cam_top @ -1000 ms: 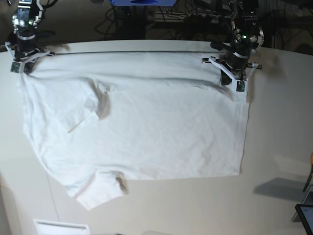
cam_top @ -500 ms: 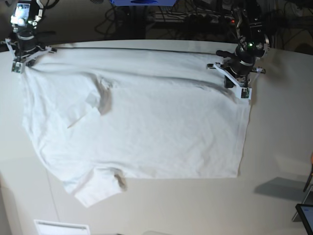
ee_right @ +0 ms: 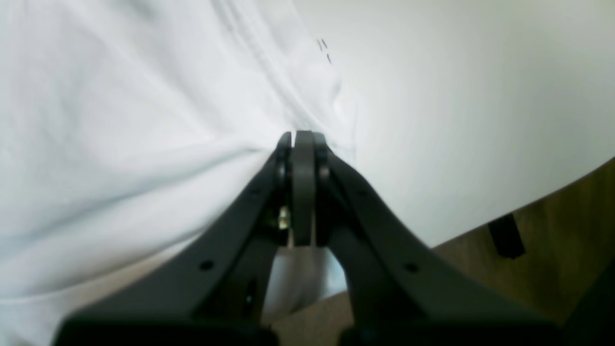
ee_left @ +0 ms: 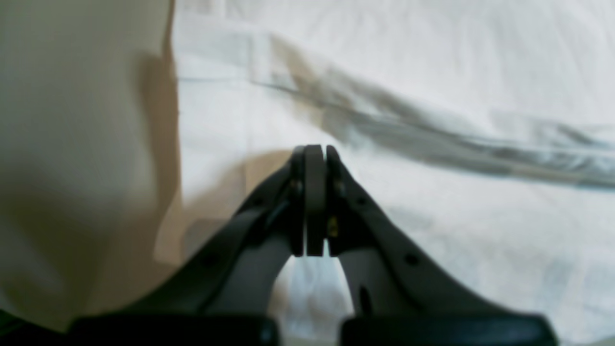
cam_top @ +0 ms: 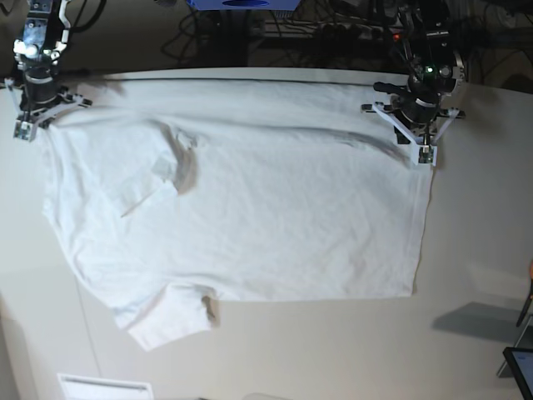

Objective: Fold the T-shirt properly
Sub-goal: 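Open both grippers and release the collar-side corners, then move the right gripper to the hem corner beneath it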

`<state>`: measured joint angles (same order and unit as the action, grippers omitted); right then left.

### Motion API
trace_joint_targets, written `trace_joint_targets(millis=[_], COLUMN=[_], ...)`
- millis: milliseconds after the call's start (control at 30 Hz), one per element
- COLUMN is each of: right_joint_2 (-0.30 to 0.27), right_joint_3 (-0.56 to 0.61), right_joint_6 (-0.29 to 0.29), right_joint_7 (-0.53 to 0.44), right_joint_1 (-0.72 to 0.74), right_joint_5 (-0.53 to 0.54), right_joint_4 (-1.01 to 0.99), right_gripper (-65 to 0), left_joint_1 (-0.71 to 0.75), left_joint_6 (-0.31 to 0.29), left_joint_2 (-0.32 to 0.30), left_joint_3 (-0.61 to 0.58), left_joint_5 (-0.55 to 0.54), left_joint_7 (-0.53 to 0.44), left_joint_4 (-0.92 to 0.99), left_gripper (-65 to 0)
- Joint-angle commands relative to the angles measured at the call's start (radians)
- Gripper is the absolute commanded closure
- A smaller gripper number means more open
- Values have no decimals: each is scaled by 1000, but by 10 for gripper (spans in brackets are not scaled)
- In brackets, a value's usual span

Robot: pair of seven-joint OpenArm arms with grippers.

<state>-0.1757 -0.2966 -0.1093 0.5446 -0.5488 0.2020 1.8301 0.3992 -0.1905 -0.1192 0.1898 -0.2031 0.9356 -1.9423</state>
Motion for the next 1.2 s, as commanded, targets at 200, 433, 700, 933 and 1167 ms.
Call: trace_joint_targets(millis=[200,433,700,933,1167], right_joint_2=[-9,-64,-71,-91,-134], right_joint_3=[-49,-52,-56,-54,-36], right_joint_6=[0,211,514,541,543], right_joint_7=[-30,12,156,151,22], right_joint_1=[59,318,770,1044,1248], right_joint_5=[-8,-3,-9,-9,-11], right_joint_4=[96,46,-332,-732,-1137], right_gripper=[-6,-12,-102,-176,-197], left_joint_1=[-70,-233,-325,-317,-316], left_joint_6=[3,3,3,3,3], left_joint_2=[25,31,-56,-93,-95], left_joint_3=[75,187,178,188,188], left_joint_5=[-5,1,3,3,3], left_joint_7=[-14,-14,-14,-14,-14], left_joint_4=[-70,-61,-56,-39,-29], left_gripper=[0,0,0,0,0])
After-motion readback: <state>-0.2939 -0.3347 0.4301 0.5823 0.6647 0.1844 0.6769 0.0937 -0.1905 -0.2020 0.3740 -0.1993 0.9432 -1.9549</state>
